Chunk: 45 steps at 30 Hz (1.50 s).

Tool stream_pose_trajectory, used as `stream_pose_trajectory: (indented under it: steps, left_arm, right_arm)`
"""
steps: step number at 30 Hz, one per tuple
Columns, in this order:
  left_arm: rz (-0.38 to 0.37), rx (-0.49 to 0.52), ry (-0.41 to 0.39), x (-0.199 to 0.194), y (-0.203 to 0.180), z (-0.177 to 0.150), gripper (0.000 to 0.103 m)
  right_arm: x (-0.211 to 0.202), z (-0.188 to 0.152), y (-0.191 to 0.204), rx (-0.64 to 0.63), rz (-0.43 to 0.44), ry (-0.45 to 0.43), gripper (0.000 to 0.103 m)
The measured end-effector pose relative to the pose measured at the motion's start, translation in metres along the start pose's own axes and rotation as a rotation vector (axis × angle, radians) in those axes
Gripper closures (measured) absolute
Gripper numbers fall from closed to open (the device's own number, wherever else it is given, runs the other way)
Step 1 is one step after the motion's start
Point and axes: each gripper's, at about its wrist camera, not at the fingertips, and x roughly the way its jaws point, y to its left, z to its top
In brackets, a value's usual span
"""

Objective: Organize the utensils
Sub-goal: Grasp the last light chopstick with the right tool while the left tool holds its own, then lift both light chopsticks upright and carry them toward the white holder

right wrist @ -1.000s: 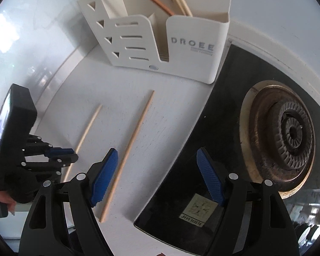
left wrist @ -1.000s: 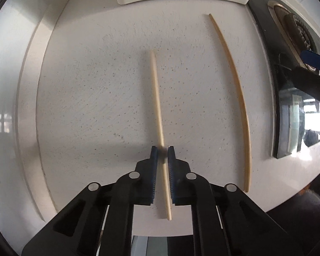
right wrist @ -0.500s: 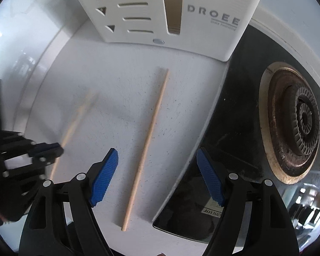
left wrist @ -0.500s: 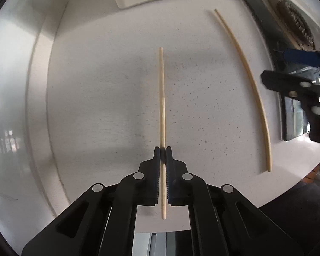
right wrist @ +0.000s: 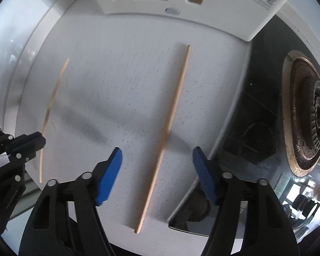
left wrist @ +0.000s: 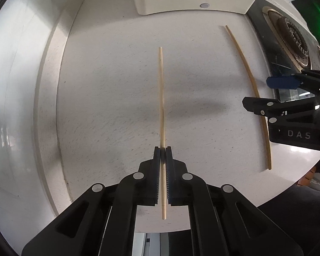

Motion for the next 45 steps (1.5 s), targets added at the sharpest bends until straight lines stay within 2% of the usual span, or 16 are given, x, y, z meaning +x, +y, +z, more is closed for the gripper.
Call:
stream_pose_trajectory:
  steps: [3, 7, 9, 10, 11, 12, 16, 20, 23, 25, 28, 32, 38, 40, 45]
  left_arm:
    - [-0.015, -0.017, 0.002, 0.003, 0.004, -0.003, 0.098]
    - [-0.025, -0.027, -0.003, 0.002, 0.005, -0.006, 0.098]
    - [-0.028, -0.026, -0.005, 0.003, 0.004, -0.008, 0.098]
    - [-0.028, -0.024, -0.006, 0.003, 0.003, -0.008, 0.098]
    - [-0.028, -0.024, -0.007, 0.003, 0.002, -0.01, 0.098]
    - [-0.03, -0.023, -0.009, 0.004, 0.001, -0.011, 0.098]
    - [-0.035, -0.03, -0.014, 0.002, -0.003, -0.016, 0.098]
    - [-0.036, -0.043, -0.022, -0.006, 0.013, -0.017, 0.098]
    - [-0.045, -0.066, -0.032, -0.012, 0.018, -0.022, 0.098]
    - [-0.061, -0.092, -0.043, -0.017, 0.02, -0.024, 0.098]
    - [-0.071, -0.136, -0.072, -0.026, 0.026, -0.028, 0.098]
    - [-0.074, -0.206, -0.124, -0.042, 0.035, -0.03, 0.098]
    - [-0.037, -0.267, -0.29, -0.09, 0.04, -0.029, 0.099]
    - [-0.045, -0.288, -0.331, -0.103, 0.043, -0.021, 0.098]
    - [-0.035, -0.291, -0.377, -0.114, 0.037, -0.002, 0.098]
  right_arm:
    - [0.002, 0.002, 0.005, -0.01, -0.005, 0.008, 0.039]
    - [0.004, 0.007, 0.01, -0.03, -0.045, 0.034, 0.049]
    - [0.004, 0.006, 0.009, -0.034, -0.063, 0.052, 0.057]
    - [0.004, 0.008, 0.01, -0.04, -0.08, 0.059, 0.07]
    - [0.003, 0.01, 0.01, -0.049, -0.08, 0.064, 0.088]
    - [0.003, 0.011, 0.01, -0.05, -0.076, 0.073, 0.092]
    - [0.003, 0.018, 0.002, -0.005, -0.012, 0.089, 0.095]
    - [0.003, 0.017, -0.004, 0.011, 0.05, 0.076, 0.096]
    - [0.003, 0.014, -0.004, 0.007, 0.093, 0.07, 0.096]
    - [-0.003, 0.012, -0.018, -0.007, 0.12, 0.061, 0.096]
    - [-0.011, 0.011, -0.018, -0.05, 0.131, 0.023, 0.096]
    - [-0.034, 0.011, -0.012, -0.118, 0.13, -0.073, 0.096]
    - [-0.082, 0.008, -0.012, -0.206, 0.138, -0.254, 0.096]
    - [-0.098, 0.005, -0.01, -0.221, 0.147, -0.317, 0.096]
    - [-0.123, 0.002, -0.02, -0.229, 0.163, -0.439, 0.096]
